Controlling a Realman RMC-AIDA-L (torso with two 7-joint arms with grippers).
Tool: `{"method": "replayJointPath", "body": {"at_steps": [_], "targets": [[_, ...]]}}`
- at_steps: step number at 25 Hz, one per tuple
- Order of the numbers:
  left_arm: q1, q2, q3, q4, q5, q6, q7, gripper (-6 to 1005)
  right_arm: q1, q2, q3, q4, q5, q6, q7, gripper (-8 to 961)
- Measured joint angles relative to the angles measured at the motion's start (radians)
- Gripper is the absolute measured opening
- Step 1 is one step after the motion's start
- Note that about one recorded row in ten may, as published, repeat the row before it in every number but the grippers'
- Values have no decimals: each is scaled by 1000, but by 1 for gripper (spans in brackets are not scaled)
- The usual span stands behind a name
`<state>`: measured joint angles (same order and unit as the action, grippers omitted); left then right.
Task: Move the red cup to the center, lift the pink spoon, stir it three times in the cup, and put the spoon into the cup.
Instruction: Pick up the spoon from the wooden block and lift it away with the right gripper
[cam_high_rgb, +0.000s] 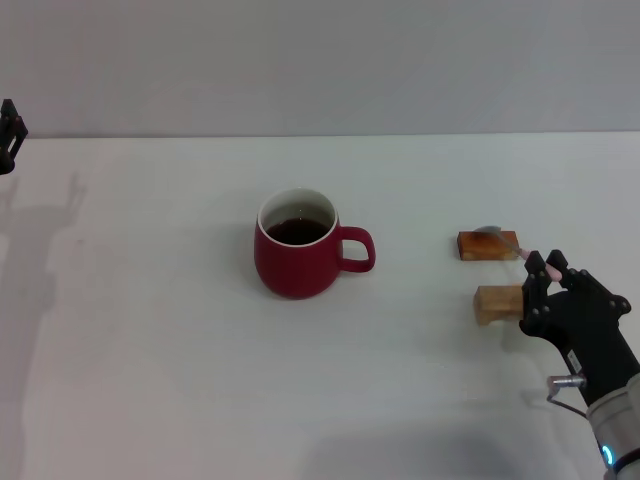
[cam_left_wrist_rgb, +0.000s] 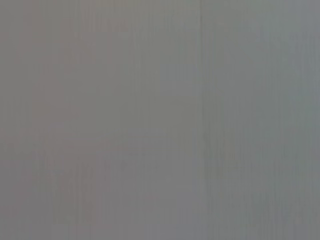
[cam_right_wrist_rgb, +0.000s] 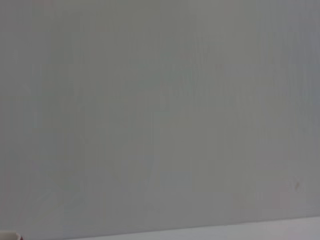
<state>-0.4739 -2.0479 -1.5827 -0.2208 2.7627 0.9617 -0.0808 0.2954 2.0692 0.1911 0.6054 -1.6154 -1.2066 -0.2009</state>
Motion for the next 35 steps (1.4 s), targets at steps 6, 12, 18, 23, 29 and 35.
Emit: {"method": "replayJointPath", "body": {"at_steps": [6,12,18,23,29,35], "targets": [[0,0,-2,0,0,0,-2,834,19,0,19,-1,0,6,-24,167],[-2,1,-3,0,0,-8,-2,834,37,-1,37,-2,0,9,-49,167],[-4,1,-8,0,0,-14,0,834,56,-4,47,-4,0,19,-63,168],[-8,2,-15,0,0,-25,1,834,70,-10,47,-4,0,19,-64,168],[-10,2,-18,0,0,-25,2,834,82,-14,48,-3,2,19,-77,168],[-12,2,-18,0,0,-26,2,834,89,-15,85,5,2,36,-114,168]]}}
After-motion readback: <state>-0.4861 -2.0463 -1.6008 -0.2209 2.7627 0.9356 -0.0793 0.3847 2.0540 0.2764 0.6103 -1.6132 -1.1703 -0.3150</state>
